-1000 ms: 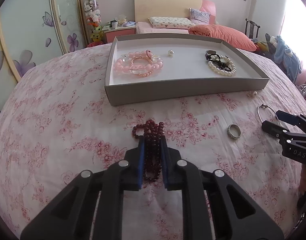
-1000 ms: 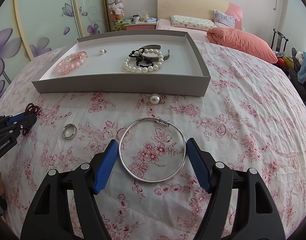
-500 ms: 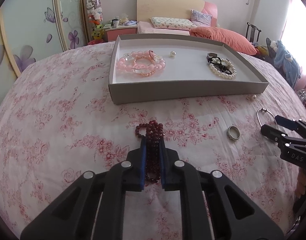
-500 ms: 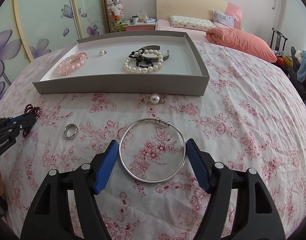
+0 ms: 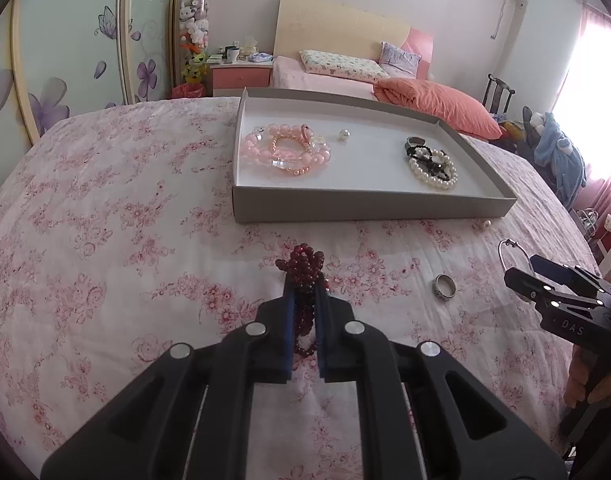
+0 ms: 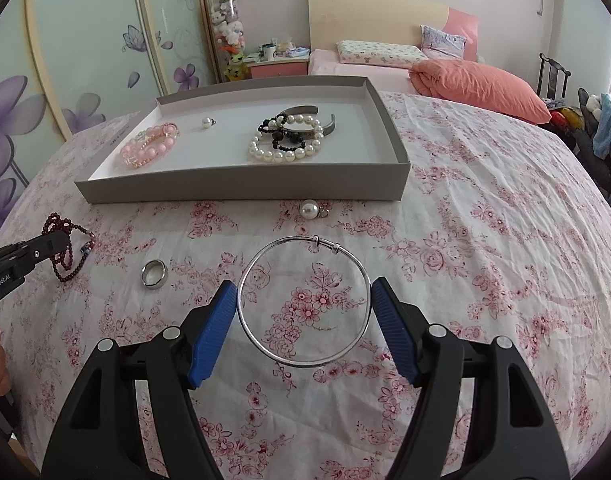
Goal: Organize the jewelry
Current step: 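Lift the bangle and red bead strand and carry them over the grey tray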
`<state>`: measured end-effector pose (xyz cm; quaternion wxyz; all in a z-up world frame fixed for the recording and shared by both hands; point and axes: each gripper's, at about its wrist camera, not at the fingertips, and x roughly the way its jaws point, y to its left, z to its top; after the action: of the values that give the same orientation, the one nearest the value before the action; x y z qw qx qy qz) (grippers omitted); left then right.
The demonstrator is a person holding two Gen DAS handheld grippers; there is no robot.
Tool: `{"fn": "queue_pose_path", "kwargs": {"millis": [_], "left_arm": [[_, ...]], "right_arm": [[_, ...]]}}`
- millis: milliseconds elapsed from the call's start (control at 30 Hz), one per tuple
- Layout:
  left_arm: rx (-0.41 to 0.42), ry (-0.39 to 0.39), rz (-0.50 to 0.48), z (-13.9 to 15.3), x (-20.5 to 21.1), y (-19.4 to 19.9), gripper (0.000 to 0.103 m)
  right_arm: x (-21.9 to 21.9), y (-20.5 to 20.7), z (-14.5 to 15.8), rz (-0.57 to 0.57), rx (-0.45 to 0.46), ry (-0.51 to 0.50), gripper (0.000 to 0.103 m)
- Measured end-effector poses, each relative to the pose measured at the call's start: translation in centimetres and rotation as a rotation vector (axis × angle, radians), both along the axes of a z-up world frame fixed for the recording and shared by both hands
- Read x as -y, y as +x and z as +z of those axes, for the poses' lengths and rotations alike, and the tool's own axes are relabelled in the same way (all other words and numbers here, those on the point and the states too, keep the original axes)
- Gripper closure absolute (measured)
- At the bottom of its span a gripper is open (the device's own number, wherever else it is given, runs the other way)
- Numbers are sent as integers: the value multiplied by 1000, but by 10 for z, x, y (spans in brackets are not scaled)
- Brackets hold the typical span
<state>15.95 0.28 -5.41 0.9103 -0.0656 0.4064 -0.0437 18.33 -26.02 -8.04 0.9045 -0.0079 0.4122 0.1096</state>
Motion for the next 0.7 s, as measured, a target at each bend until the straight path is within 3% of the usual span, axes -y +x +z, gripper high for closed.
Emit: {"fn": "queue_pose_path", "kwargs": {"millis": [300, 700], "left_arm": [[95, -36, -5, 25, -3, -11, 94], [203, -25, -6, 58, 3, -22, 94]], "right_arm": [[0, -9, 18, 1, 97, 43, 34], [2, -27, 56, -16, 327, 106, 34]]}}
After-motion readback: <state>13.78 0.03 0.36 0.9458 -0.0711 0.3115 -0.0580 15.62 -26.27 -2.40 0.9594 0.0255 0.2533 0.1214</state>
